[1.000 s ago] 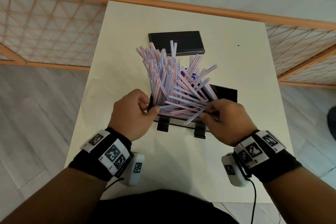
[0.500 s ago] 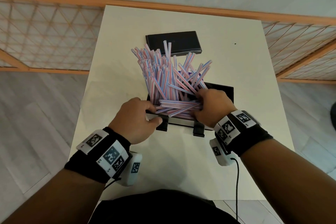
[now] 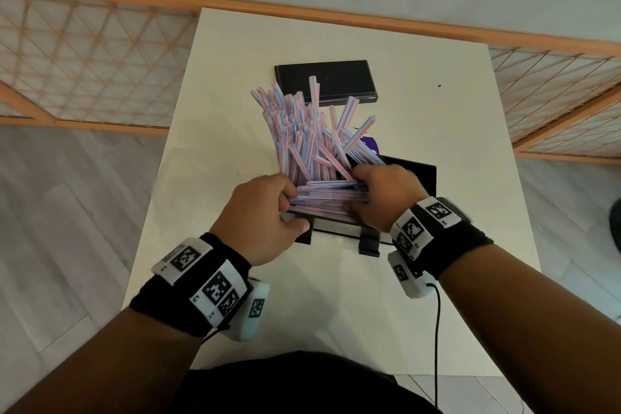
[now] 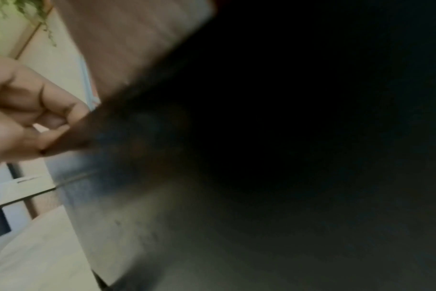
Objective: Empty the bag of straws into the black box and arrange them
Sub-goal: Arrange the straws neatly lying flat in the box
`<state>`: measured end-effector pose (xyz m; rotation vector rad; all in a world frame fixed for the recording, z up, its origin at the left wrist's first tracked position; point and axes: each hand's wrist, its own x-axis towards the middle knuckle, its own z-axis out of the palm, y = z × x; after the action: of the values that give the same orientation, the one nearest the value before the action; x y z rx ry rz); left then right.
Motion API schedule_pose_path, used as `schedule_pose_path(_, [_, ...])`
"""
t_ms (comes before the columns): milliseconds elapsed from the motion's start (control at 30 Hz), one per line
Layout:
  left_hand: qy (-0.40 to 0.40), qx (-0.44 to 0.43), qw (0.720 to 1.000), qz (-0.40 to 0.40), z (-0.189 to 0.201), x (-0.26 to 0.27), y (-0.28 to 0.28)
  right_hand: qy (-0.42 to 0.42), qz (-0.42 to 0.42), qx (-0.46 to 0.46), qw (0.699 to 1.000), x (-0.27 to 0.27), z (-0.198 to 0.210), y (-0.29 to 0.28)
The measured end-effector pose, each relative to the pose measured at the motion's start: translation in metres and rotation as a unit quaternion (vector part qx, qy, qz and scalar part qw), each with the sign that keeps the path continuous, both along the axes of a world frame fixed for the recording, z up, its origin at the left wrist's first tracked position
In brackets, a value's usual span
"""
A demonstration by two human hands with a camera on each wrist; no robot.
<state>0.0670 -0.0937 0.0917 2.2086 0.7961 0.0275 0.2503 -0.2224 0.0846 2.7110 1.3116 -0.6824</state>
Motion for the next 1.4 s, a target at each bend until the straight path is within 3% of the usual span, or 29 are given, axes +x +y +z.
schedule_pose_path(200, [-0.019, -0.004, 1.000, -0.005, 0.001, 0.002, -0.002, -0.023, 0.053, -0.041, 0.998, -0.001, -0.003, 0.006])
schedule_pose_path(367, [-0.078, -0.039, 0.996, 0.020, 0.005, 0.000, -0.003, 0.002, 0.053, 0.034, 0.998, 0.001, -0.003, -0.005])
schedule_pose_path(567, [-0.222, -0.154, 0.960, 0.077, 0.011, 0.001, -0.004, 0.066, 0.052, 0.141, 0.986, 0.009, -0.010, -0.020])
schedule_pose_path(667, [-0.263, -0.156, 0.947, 0.100, 0.016, 0.004, -0.007, 0.083, 0.048, 0.189, 0.977, 0.012, -0.012, -0.026])
schedule_pose_path(833, [-0.289, -0.190, 0.929, 0.132, 0.016, 0.008, -0.010, 0.087, 0.039, 0.258, 0.961, 0.009, -0.009, -0.030])
schedule_pose_path(1033, [-0.312, -0.261, 0.905, 0.126, 0.021, 0.019, -0.023, 0.097, 0.089, 0.253, 0.959, 0.000, -0.002, -0.024])
schedule_pose_path(1233, [-0.286, -0.220, 0.930, 0.065, 0.022, 0.029, -0.033, 0.039, 0.070, 0.209, 0.975, -0.011, -0.007, -0.014])
schedule_pose_path(1400, [-0.264, -0.197, 0.940, 0.090, 0.016, 0.034, -0.034, 0.074, 0.060, 0.251, 0.963, -0.021, 0.000, 0.000])
